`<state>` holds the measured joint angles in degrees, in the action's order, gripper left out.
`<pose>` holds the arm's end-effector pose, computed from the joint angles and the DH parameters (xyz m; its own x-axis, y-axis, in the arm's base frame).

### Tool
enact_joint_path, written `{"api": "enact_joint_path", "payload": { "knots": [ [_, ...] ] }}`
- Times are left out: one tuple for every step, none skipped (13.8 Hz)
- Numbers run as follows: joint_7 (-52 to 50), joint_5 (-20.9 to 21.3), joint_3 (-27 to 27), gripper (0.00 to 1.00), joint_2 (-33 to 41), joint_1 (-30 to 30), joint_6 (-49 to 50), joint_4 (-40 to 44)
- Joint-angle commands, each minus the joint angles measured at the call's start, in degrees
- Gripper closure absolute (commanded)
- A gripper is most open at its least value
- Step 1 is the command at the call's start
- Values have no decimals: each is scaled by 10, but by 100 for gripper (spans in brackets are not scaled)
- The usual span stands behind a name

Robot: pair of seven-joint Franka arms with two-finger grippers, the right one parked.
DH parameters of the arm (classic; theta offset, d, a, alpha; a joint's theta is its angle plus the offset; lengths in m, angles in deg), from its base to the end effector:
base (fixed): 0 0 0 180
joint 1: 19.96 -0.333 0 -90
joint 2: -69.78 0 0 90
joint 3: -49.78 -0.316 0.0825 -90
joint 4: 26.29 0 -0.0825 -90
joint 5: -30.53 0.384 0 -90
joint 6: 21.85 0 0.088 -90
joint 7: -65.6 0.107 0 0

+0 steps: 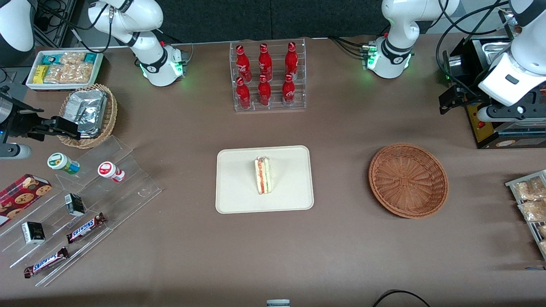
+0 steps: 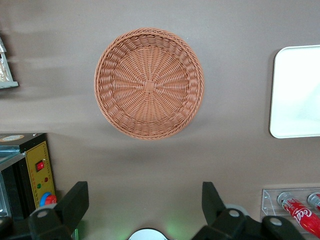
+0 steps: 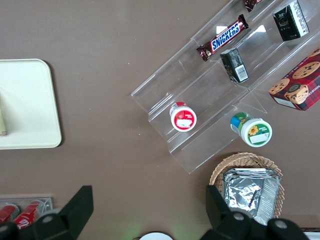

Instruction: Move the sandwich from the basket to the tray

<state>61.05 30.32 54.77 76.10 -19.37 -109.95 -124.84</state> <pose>0.5116 -0.0528 0.6104 0.9973 -0.0166 -0.0717 -0.0175 -0.9998 -0.0116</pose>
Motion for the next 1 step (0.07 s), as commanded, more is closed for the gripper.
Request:
{"api": "enact_joint_path", "payload": {
  "knots": [
    [7,-1,0,1,0,0,9,9]
  ]
}}
